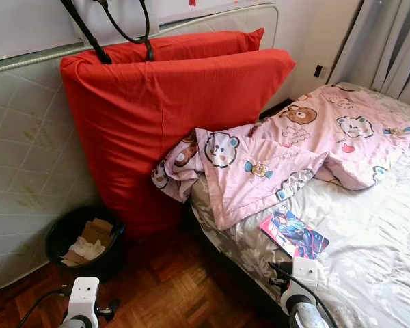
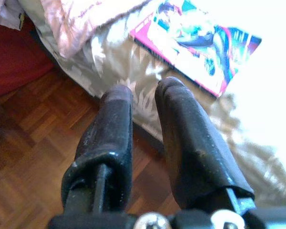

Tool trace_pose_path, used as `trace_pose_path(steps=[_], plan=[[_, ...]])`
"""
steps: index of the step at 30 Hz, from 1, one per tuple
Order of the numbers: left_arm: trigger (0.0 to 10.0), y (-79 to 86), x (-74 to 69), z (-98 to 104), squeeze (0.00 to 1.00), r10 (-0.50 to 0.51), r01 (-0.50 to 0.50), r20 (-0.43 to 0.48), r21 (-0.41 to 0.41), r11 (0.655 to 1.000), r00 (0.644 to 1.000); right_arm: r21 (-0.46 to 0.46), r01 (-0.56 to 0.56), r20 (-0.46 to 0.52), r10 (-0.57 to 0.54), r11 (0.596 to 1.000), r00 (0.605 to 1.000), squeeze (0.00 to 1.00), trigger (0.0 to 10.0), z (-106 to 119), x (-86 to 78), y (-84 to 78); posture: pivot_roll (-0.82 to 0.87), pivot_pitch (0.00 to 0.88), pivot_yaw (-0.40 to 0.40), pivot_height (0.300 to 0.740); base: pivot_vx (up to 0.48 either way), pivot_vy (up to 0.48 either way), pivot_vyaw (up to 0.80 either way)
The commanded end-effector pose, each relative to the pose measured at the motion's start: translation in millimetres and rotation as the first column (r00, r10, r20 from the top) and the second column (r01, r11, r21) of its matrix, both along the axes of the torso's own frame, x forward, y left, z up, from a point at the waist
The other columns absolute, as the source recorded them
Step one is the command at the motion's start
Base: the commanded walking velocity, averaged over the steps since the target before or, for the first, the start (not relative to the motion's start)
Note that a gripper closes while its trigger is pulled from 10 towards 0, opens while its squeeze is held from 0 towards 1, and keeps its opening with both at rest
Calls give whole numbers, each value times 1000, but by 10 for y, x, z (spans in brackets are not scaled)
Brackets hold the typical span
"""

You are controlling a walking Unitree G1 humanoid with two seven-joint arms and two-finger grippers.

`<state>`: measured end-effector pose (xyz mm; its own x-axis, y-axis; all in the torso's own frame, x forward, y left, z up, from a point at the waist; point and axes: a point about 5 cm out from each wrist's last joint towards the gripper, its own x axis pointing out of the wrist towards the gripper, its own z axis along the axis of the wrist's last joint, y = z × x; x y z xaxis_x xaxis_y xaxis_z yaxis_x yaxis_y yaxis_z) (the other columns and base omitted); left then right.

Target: Clean up the room

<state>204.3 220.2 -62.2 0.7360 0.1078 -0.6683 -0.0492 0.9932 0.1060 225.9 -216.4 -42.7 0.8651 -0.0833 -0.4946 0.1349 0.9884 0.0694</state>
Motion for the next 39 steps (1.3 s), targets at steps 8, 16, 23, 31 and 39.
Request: trace_pose_path(steps=[8, 16, 23, 31, 39], plan=[[10000, 37, 3, 10, 0, 5, -5, 4, 3, 1000, 1000, 14, 14, 133, -16, 1000, 991, 0, 10000, 103, 48, 9, -95, 0, -9, 740, 0, 0, 0], [10000, 32, 2, 10, 0, 7, -7, 8, 0, 1000, 1000, -9, -1, 147, 2, 1000, 989, 0, 10000, 114, 44, 12, -98, 0, -16, 740, 0, 0, 0], [10000, 25, -6, 5, 0, 2, -2, 6, -1, 1000, 1000, -95, -48, 563, 94, 994, 821, 0, 10000, 801, 565, 306, -108, 0, -13, 740, 0, 0, 0], [10000, 32, -11, 4, 0, 0, 0, 6, 1, 1000, 1000, -118, -37, 653, 105, 992, 750, 0, 10000, 1065, 699, 352, -112, 0, -17, 740, 0, 0, 0], [10000, 23, -8, 3, 0, 5, -5, 6, -4, 1000, 1000, -248, 2, 152, 37, 969, 988, 0, 10000, 210, 89, -109, -98, 0, -20, 740, 0, 0, 0]])
